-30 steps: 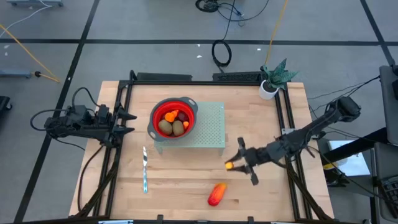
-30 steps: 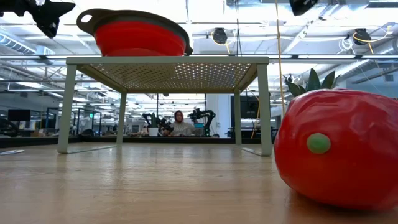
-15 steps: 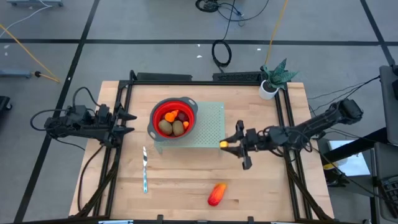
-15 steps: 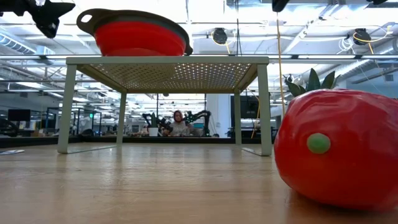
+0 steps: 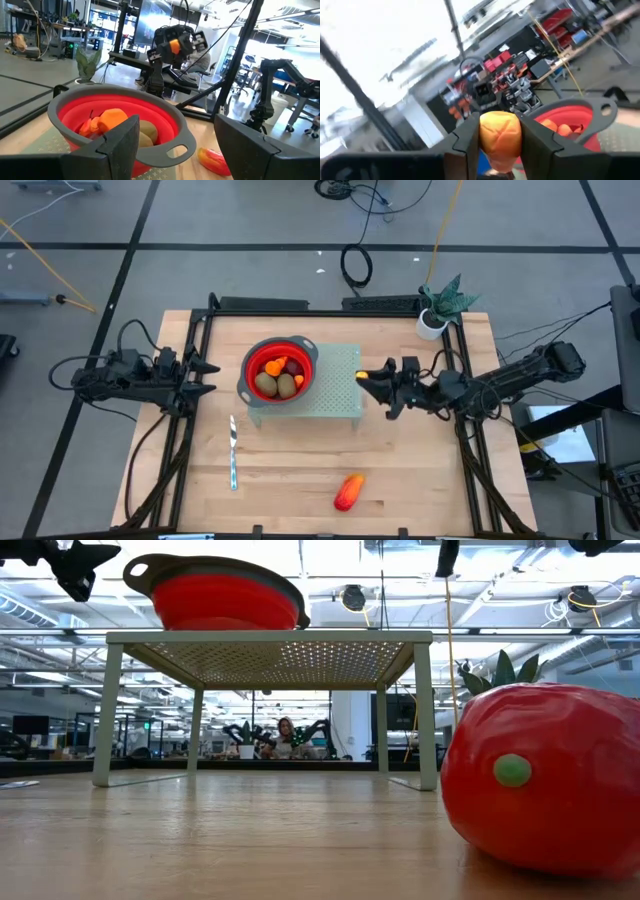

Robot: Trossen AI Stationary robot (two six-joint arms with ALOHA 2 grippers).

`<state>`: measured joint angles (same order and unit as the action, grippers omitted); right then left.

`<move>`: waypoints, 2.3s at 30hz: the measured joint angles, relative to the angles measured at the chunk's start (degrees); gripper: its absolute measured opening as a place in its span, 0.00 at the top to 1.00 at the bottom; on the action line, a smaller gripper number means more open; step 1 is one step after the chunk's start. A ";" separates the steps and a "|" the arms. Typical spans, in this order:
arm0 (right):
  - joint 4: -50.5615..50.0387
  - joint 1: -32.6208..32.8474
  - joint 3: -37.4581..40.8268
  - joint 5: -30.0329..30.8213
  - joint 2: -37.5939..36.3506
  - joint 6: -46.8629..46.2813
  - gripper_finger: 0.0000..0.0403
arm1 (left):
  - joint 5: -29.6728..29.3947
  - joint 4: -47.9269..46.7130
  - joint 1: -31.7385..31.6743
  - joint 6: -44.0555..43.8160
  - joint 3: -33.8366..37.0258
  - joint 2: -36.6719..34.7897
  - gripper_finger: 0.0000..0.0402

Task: Pick & Place Fruit
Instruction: Put the peach into the strainer bowl on the shelf

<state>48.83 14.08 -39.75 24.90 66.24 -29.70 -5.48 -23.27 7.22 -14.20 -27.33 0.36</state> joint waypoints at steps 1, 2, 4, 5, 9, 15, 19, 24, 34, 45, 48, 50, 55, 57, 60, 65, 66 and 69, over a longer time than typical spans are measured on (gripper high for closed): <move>0.24 -0.24 0.00 0.84 0.00 -2.62 0.75 | -0.02 0.00 0.00 0.00 0.00 0.00 0.36; 0.43 -0.48 0.00 1.19 0.00 -5.24 0.75 | -0.01 0.02 0.01 0.02 0.00 0.00 0.36; 0.70 -0.73 0.00 2.38 0.00 -10.59 0.75 | -0.02 0.13 0.02 0.02 0.00 0.00 0.36; 0.73 -0.90 0.00 2.44 0.00 -13.15 0.75 | -0.02 0.42 0.00 0.02 0.00 0.00 0.36; 0.69 -1.32 0.00 2.34 0.00 -22.37 0.75 | -0.02 1.95 0.00 0.02 0.00 0.00 0.36; 0.69 -1.37 0.00 2.36 0.00 -29.22 0.74 | -0.08 5.10 0.00 -1.15 0.02 0.00 0.36; 0.69 -1.37 0.00 2.36 0.00 -29.58 0.75 | -0.65 5.42 0.01 -1.19 0.02 0.00 0.36; 0.66 -1.37 0.00 2.34 0.00 -29.50 0.74 | -4.84 5.83 0.00 0.87 0.01 0.26 0.36; -1.57 -1.35 0.00 2.34 0.00 -20.63 0.74 | -5.64 17.22 0.00 10.83 0.00 13.82 0.36; -2.57 -1.35 0.00 2.12 -0.02 -8.82 0.75 | -4.99 25.11 0.00 13.04 -4.92 33.37 0.36; -3.18 -1.35 0.00 2.09 -0.02 -8.17 0.75 | -4.97 24.77 0.19 14.48 -8.82 38.12 0.36; -4.19 -1.35 0.00 2.04 -0.02 -8.15 0.75 | -4.95 24.70 0.76 16.71 -11.51 41.36 0.36; -5.79 -1.35 0.00 -1.86 0.00 -8.50 0.74 | -5.04 24.28 1.98 21.76 -18.03 48.92 0.36; -5.87 -1.33 0.00 -4.06 0.00 -8.54 0.75 | -5.03 24.01 2.31 22.93 -20.62 51.74 0.36; -5.87 -1.33 0.00 -7.40 0.00 -8.57 0.75 | -5.09 21.14 2.76 24.56 -24.71 55.91 0.36; -6.16 -1.33 0.00 -12.40 0.00 -8.59 0.74 | -5.16 16.12 3.63 25.22 -31.89 63.23 0.36; -6.47 -1.34 0.00 -13.24 0.00 -8.59 0.74 | -5.18 14.96 3.92 25.84 -33.47 64.71 0.36; -8.10 -1.34 -0.02 -15.75 0.00 -9.70 0.74 | -5.59 11.80 4.65 27.43 -38.04 68.87 0.36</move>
<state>40.72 12.73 -39.77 9.15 66.24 -39.40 -11.06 -11.46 11.88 13.23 -65.37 69.23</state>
